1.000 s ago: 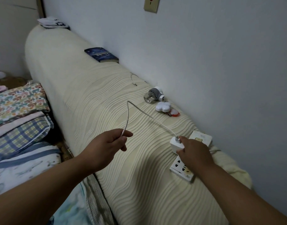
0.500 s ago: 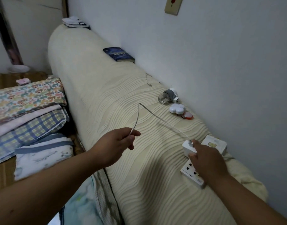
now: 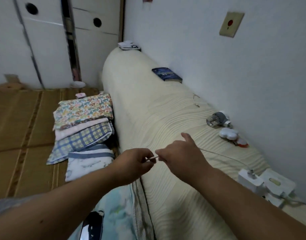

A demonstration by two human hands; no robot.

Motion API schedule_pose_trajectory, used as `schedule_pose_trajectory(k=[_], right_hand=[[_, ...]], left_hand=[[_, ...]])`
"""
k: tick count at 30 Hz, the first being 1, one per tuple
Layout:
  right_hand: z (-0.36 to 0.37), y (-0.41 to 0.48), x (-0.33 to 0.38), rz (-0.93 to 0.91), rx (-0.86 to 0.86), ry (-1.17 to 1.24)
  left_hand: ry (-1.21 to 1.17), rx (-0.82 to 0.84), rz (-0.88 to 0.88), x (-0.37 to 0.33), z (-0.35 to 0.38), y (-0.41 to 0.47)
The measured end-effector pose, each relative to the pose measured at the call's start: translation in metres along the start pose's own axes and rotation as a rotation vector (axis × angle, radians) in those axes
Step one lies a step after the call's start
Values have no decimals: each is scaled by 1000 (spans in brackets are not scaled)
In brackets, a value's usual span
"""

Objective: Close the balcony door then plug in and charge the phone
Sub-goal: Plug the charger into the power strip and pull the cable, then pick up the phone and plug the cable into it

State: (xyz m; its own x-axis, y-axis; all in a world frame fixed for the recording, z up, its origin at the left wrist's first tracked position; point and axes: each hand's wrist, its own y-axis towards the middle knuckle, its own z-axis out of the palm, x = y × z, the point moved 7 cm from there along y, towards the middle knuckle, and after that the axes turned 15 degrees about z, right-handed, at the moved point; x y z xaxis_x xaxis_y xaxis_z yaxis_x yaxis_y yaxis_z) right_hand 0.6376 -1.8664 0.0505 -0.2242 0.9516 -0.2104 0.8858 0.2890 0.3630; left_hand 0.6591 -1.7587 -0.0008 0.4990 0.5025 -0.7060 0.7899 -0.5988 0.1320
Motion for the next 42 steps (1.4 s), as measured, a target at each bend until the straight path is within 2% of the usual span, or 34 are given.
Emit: schedule_pose_trajectory(k=[1,3,8,12,15,18,20,22,24,26,28,31,33,36,39,42], right_hand=[[1,5,-6,15,-49,10],[9,14,-20,104,-40,56],[47,31,-64,337,175,60],[63,34,-84,486,299,12],[75,37,-74,498,436,-29],[84,40,-28,336,645,-25],[70,52,17,271,632,227],[54,64,64,293,619,634],[61,62,113,371,834,952],[80,49,158,415,1144,1030],[98,38,184,477,1356,1059],[113,29,200,511,1500,1178],[120,27,202,543,1497,1250],[129,28,197,650,1368,1360],[134,29,190,702,1266,1455],[135,30,163,865,1022,1555]], left_hand=[[10,-16,-40,12,-7,-8],[6,-64,-104,36,-22,-27],[33,-133,-275,102,-49,-81],[-32,-278,-441,152,-69,-131],[-40,-379,-496,177,-79,-163],[9,-427,-408,172,-80,-164],[171,-382,-301,154,-75,-150],[424,-332,-64,121,-69,-134],[632,-247,185,89,-53,-119],[701,-147,369,67,-30,-108],[697,-36,472,60,-4,-103],[711,54,532,65,19,-110],[763,76,572,68,27,-116],[746,84,628,68,39,-120],[723,-25,661,72,51,-119],[622,-194,625,86,57,-131]])
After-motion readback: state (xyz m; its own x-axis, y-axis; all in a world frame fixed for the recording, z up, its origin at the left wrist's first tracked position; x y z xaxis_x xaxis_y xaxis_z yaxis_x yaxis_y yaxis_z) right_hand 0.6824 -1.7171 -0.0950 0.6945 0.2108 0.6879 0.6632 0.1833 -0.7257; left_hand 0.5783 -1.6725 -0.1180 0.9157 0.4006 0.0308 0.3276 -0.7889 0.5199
